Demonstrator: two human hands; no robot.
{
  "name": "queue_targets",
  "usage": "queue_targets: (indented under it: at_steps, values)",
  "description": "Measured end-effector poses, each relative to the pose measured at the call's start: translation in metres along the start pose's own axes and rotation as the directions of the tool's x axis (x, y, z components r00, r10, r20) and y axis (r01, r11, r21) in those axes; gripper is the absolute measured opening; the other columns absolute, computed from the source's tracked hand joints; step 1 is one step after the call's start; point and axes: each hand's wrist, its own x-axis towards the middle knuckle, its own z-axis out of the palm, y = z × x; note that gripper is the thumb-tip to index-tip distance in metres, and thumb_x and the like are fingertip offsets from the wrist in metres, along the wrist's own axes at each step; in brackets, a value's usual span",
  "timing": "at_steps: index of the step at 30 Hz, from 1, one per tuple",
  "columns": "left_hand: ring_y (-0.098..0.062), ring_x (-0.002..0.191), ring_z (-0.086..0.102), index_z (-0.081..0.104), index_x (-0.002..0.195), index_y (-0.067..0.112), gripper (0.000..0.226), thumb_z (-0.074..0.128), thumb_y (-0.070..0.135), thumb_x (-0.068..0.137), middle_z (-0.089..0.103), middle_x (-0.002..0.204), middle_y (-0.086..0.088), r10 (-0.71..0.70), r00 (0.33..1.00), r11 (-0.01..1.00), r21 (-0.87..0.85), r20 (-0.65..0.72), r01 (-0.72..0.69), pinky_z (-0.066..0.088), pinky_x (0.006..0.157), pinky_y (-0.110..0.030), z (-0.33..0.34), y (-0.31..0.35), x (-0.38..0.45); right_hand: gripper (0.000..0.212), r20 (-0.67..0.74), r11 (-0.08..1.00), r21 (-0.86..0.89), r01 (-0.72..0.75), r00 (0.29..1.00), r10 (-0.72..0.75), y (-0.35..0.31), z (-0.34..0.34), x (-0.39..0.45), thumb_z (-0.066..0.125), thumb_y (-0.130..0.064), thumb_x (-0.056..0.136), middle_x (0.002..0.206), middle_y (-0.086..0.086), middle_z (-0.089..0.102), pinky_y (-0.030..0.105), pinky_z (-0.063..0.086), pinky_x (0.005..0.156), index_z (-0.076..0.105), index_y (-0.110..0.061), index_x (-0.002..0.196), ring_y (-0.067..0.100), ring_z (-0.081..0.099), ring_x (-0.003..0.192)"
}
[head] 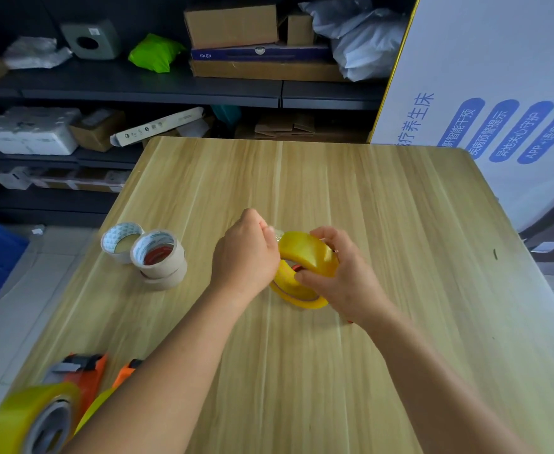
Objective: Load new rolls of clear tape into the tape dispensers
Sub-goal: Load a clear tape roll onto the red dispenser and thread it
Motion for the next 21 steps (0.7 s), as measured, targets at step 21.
queue_targets:
  at_steps: [21]
  values:
    - [-0.024, 0.086, 0.067, 0.066, 0.090, 0.014, 0.020, 0.051, 0.001, 0.090, 0.070, 0.095, -0.009, -0.391, 0.788, 0.722, -0.373, 0.475, 0.583, 0.058, 0.076, -0.037, 0.055, -0.035, 0.025, 0.034, 0.039, 0.840, -0.543, 0.008, 0.999, 0.016, 0.042, 0.006, 0.050, 0.055, -0.045, 0.091, 0.115, 0.003, 0.062, 0.032, 0.040, 0.090, 0.062, -0.028, 0.120, 0.023, 0.048, 0.115]
